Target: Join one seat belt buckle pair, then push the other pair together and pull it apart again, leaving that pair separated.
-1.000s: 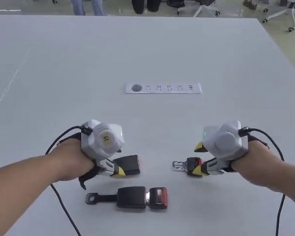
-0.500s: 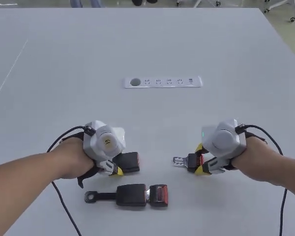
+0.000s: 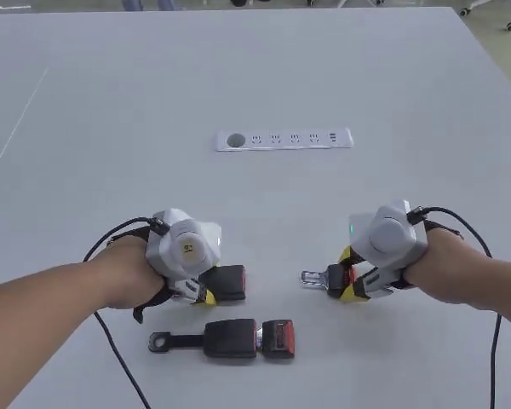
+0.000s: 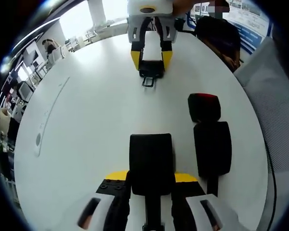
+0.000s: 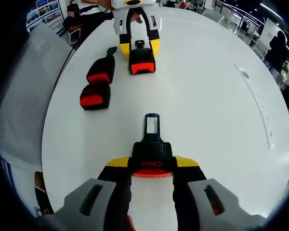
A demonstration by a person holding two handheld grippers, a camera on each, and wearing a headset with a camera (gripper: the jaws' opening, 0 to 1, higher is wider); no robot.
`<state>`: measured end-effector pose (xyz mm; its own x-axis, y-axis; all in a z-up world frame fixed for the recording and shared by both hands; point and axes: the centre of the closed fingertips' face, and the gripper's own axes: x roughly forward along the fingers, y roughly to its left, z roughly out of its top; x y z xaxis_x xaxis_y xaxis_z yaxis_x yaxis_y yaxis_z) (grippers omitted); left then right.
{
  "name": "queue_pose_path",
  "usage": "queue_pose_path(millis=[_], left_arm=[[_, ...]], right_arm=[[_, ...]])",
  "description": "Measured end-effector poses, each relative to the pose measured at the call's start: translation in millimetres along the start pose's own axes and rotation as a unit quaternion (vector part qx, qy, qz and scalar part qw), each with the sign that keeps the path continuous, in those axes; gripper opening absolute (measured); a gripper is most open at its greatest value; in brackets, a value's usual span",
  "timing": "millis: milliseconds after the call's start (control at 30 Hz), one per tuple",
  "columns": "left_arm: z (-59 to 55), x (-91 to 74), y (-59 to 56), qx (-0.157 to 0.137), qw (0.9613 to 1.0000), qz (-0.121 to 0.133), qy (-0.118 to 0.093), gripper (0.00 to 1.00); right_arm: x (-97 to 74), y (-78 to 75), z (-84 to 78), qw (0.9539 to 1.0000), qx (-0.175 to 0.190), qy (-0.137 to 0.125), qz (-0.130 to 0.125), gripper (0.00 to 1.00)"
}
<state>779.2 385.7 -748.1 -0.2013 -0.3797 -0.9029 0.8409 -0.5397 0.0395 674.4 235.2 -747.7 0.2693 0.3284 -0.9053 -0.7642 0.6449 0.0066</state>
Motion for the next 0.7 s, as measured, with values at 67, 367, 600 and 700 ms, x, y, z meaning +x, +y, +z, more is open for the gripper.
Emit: queue_pose_path(millis=[67,367,600,700], left_arm=[[-0.2,0.0,0.3,-0.003,1.0000,0.001,0.000,0.32],[0.0,0.2,0.7,0.000,1.0000,-0.003,0.001,0.32],[0.0,0.4,1.1,-0.001,1.0000,-0.002,0.001,0.32],[-0.1,0.4,1.2,-0.002,1.0000,-0.003,-0.001,0.32]], right_arm=[[0.6,3.5,4.3,1.0000,-0.004,-0.003,0.003,0.31],[11.9,10.0,31.4,0.9996,-0.022,-0.016,0.007,0.31],[22.1,13.3,53.9,0.9994,-0.022,-0.027,0.009,0.31],[27.4,14.7,65.0,0.9992,-0.024,-0.031,0.009,0.31]])
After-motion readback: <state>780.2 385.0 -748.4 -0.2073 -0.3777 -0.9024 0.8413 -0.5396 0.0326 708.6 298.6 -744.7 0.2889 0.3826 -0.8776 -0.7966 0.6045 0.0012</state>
